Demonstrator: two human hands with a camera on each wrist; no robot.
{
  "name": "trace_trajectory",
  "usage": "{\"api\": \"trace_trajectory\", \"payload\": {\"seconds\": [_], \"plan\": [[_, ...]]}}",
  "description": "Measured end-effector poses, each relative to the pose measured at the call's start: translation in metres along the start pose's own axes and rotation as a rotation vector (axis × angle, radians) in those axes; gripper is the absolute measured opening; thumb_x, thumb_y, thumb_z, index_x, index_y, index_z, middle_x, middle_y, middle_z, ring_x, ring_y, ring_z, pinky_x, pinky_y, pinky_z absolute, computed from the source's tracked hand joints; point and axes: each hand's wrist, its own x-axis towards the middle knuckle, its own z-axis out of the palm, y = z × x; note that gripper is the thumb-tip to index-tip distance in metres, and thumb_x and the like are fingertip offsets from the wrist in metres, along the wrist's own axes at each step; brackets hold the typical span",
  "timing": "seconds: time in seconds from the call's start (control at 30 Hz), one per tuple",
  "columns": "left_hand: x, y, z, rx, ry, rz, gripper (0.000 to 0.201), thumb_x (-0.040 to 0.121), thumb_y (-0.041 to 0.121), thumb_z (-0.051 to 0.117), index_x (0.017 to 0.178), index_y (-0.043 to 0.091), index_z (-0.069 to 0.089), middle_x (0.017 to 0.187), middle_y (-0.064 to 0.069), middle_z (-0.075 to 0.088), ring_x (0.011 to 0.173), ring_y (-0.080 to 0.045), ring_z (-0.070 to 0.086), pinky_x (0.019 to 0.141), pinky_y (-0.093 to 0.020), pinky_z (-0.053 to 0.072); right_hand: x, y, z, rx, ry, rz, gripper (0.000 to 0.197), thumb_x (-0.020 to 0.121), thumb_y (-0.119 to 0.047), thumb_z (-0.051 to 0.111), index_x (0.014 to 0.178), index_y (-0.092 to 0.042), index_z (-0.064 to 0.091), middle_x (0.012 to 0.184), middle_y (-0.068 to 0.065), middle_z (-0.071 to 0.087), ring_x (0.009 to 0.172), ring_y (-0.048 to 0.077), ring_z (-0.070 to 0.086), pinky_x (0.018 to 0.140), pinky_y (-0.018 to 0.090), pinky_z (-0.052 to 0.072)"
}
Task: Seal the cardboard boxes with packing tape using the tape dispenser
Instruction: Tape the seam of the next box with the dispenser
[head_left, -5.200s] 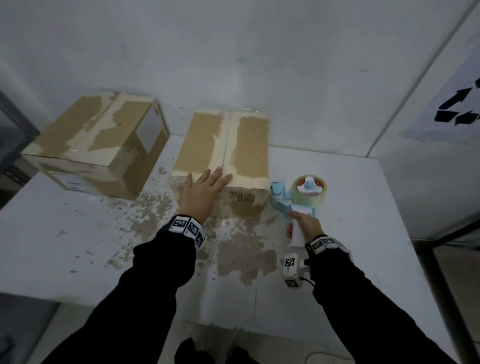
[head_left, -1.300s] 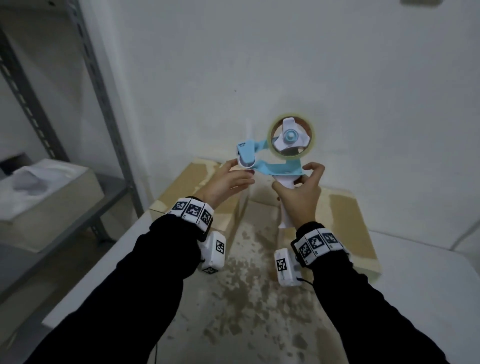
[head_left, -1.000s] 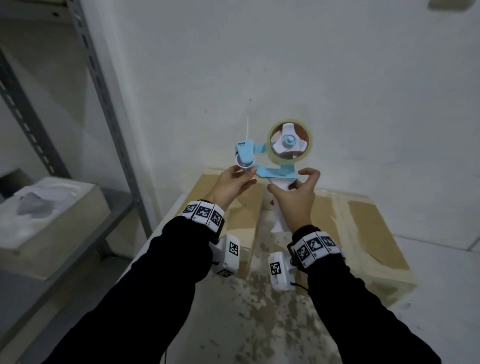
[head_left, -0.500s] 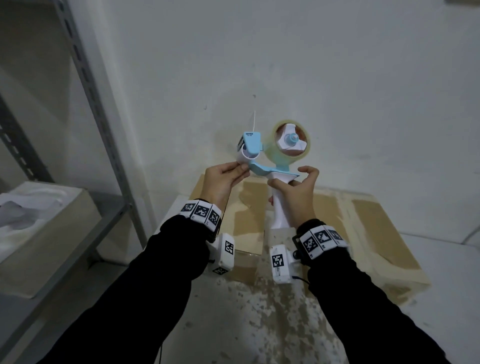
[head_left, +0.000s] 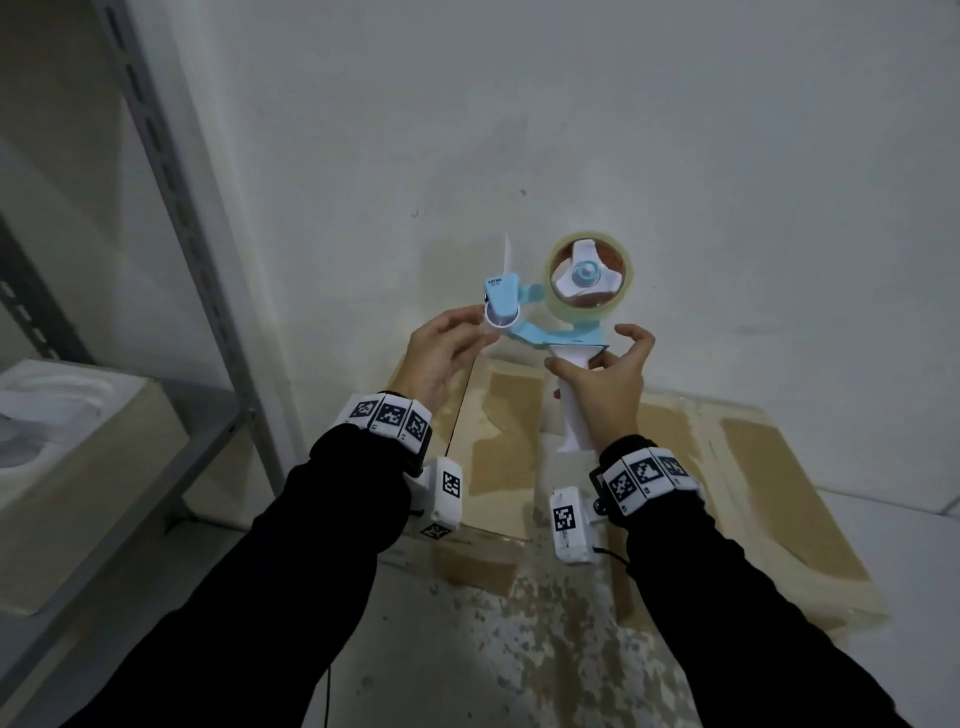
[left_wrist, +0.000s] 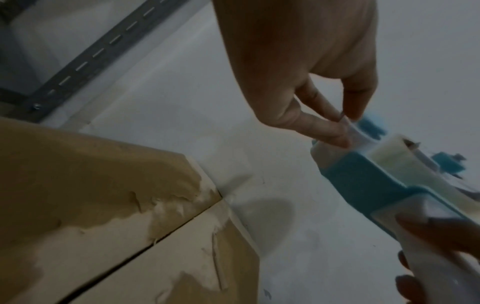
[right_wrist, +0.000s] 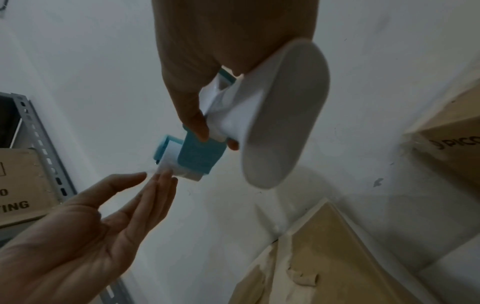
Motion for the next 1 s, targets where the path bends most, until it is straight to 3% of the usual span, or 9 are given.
{"api": "trace_trajectory", "payload": {"seconds": [0.1,0.23,0.3,0.4,0.6,0.77,0.83,0.93,1.0], "plan": [[0.002,0.005,-0.009,-0.152,-0.054,-0.128,0.02,0.088,0.004,0.048,0.084,0.0,0.067,0.114,-0.02,0.065,0.098,-0.029,0.067,0.091,-0.028,0.054,0.005,0.001,-0.004,-0.107,0.013,-0.045,0.082,0.065,-0.018,0.086,0.13,-0.021,0.035,0.08,-0.007,0.059,0.079,0.009,0.058,0.071,0.021,0.047],[0.005,0.007,-0.013,-0.062,-0.049,-0.189,0.034,0.093,0.019,0.055,0.114,-0.006,0.059,0.115,-0.02,0.065,0.1,-0.025,0.067,0.086,-0.024,0.055,0.012,0.004,-0.007,-0.163,-0.031,-0.071,0.089,0.064,-0.02,0.087,0.139,-0.016,0.04,0.086,-0.016,0.056,0.088,0.008,0.056,0.082,0.023,0.046],[0.005,0.006,-0.013,0.005,-0.035,-0.193,0.031,0.092,0.006,0.053,0.118,-0.01,0.056,0.112,-0.02,0.066,0.094,-0.019,0.069,0.084,-0.021,0.055,0.015,0.004,-0.009,-0.184,-0.05,-0.099,0.079,0.063,-0.019,0.088,0.132,-0.015,0.05,0.089,-0.014,0.058,0.085,0.007,0.057,0.079,0.022,0.049],[0.0,0.006,-0.016,0.095,-0.027,-0.231,0.031,0.089,-0.009,0.049,0.12,-0.008,0.055,0.093,-0.012,0.072,0.082,-0.013,0.072,0.075,-0.016,0.056,0.017,0.003,-0.015,-0.193,-0.08,-0.12,0.069,0.062,-0.019,0.087,0.121,-0.015,0.053,0.088,-0.013,0.059,0.078,0.0,0.056,0.067,0.011,0.047],[-0.002,0.003,-0.017,0.172,0.055,-0.236,0.034,0.088,-0.008,0.05,0.12,0.001,0.057,0.08,-0.001,0.074,0.071,-0.006,0.07,0.066,-0.011,0.054,0.019,0.006,-0.022,-0.202,-0.151,-0.166,0.064,0.062,-0.017,0.086,0.111,-0.024,0.046,0.088,-0.013,0.062,0.077,0.003,0.059,0.063,0.017,0.049],[-0.001,-0.004,-0.016,0.214,0.102,-0.238,0.032,0.089,-0.008,0.047,0.12,-0.003,0.054,0.086,-0.008,0.063,0.071,-0.011,0.063,0.057,-0.01,0.052,0.011,0.01,-0.015,-0.21,-0.179,-0.186,0.062,0.067,-0.01,0.082,0.11,-0.028,0.04,0.082,-0.006,0.065,0.071,0.011,0.062,0.058,0.013,0.048],[0.003,-0.003,-0.019,0.235,0.107,-0.252,0.03,0.089,-0.008,0.046,0.117,-0.002,0.056,0.086,-0.007,0.062,0.07,-0.011,0.062,0.063,-0.012,0.054,0.006,0.009,-0.01,-0.213,-0.2,-0.162,0.06,0.07,-0.01,0.08,0.112,-0.026,0.039,0.079,0.003,0.067,0.067,0.015,0.062,0.056,0.014,0.047],[0.012,-0.001,-0.03,0.204,0.091,-0.289,0.018,0.09,-0.001,0.047,0.1,-0.001,0.062,0.082,-0.006,0.065,0.07,-0.01,0.065,0.067,-0.015,0.055,0.001,0.008,-0.001,-0.243,-0.193,-0.134,0.06,0.072,-0.01,0.079,0.116,-0.02,0.04,0.072,0.006,0.064,0.057,0.01,0.056,0.047,0.007,0.04],[0.017,0.001,-0.036,0.274,0.06,-0.294,0.018,0.089,0.0,0.054,0.105,-0.001,0.062,0.079,-0.004,0.069,0.068,-0.008,0.067,0.067,-0.015,0.055,-0.003,0.01,0.007,-0.253,-0.157,-0.122,0.06,0.071,-0.011,0.079,0.113,-0.024,0.039,0.071,0.004,0.064,0.057,0.009,0.055,0.048,0.008,0.04]]}}
